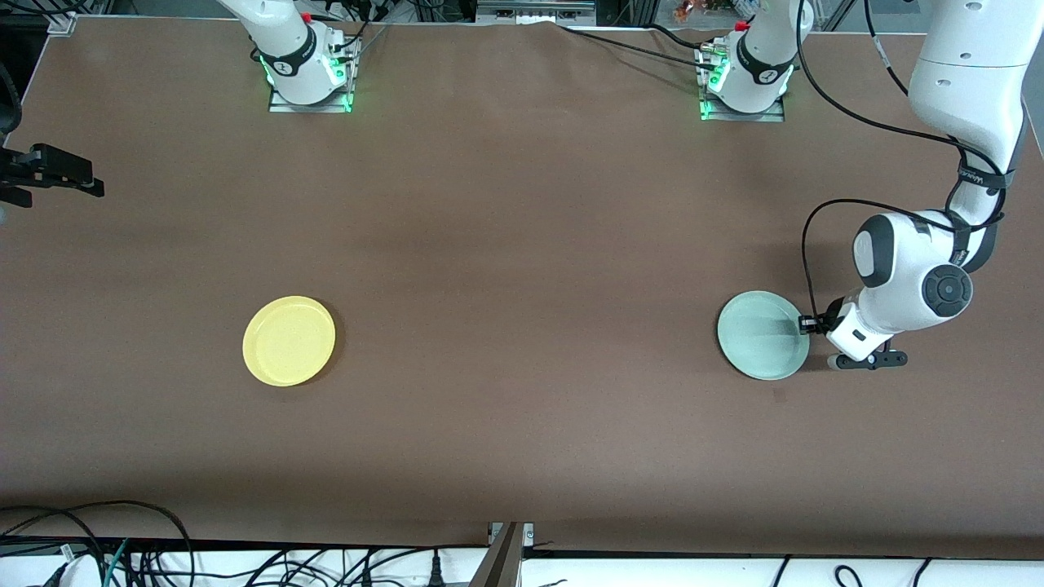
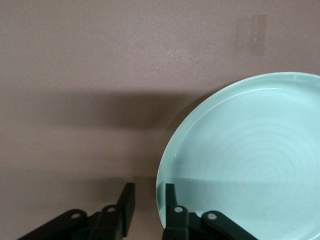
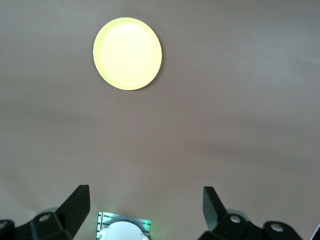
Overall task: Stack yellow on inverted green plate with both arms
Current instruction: 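Close the left gripper on the green plate rim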
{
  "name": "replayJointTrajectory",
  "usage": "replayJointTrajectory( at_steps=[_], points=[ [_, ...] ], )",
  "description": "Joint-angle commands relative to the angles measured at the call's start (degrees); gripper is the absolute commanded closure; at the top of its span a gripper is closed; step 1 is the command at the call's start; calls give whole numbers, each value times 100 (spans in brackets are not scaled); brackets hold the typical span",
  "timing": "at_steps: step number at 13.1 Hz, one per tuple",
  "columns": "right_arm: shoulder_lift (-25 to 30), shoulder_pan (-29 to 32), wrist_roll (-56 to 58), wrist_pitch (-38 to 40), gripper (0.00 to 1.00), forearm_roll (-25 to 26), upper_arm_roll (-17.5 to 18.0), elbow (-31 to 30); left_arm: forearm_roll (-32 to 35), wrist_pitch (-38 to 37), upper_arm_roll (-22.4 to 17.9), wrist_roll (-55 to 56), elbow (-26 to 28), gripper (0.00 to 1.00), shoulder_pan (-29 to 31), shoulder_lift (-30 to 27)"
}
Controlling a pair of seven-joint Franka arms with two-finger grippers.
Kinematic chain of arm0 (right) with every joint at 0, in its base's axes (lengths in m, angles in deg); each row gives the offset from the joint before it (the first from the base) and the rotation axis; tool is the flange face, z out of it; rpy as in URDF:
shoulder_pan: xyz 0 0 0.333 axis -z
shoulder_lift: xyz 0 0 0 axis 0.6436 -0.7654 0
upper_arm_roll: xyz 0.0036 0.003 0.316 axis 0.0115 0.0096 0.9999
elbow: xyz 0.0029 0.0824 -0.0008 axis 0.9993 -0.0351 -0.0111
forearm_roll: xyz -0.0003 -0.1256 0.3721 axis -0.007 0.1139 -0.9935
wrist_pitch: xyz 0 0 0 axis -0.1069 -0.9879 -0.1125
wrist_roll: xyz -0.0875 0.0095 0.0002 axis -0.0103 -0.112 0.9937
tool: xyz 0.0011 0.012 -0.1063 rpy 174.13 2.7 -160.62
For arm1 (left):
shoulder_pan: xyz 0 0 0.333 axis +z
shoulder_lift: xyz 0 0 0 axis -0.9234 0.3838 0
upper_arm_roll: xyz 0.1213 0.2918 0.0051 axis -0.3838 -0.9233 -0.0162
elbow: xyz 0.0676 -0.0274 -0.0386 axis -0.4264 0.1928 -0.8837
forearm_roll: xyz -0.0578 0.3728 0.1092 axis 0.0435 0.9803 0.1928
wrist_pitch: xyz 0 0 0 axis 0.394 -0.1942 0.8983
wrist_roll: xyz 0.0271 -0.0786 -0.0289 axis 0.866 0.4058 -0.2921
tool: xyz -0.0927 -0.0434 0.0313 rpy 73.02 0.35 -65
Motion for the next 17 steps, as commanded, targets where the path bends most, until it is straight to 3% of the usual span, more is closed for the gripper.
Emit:
replayJointTrajectory(
  at_steps=[1,5,13,17],
  points=[
    [49,11,-12,8,0,32,13,-26,63,-26,20,-69,-119,72,-30,59],
    [49,11,-12,8,0,32,13,-26,54,-26,20,-78,-119,72,-30,59],
    [49,11,-12,8,0,32,13,-26,54,-34,29,-87,-119,100,-30,59],
    [49,11,-12,8,0,32,13,-26,62,-34,29,-87,-127,100,-39,50]
  ],
)
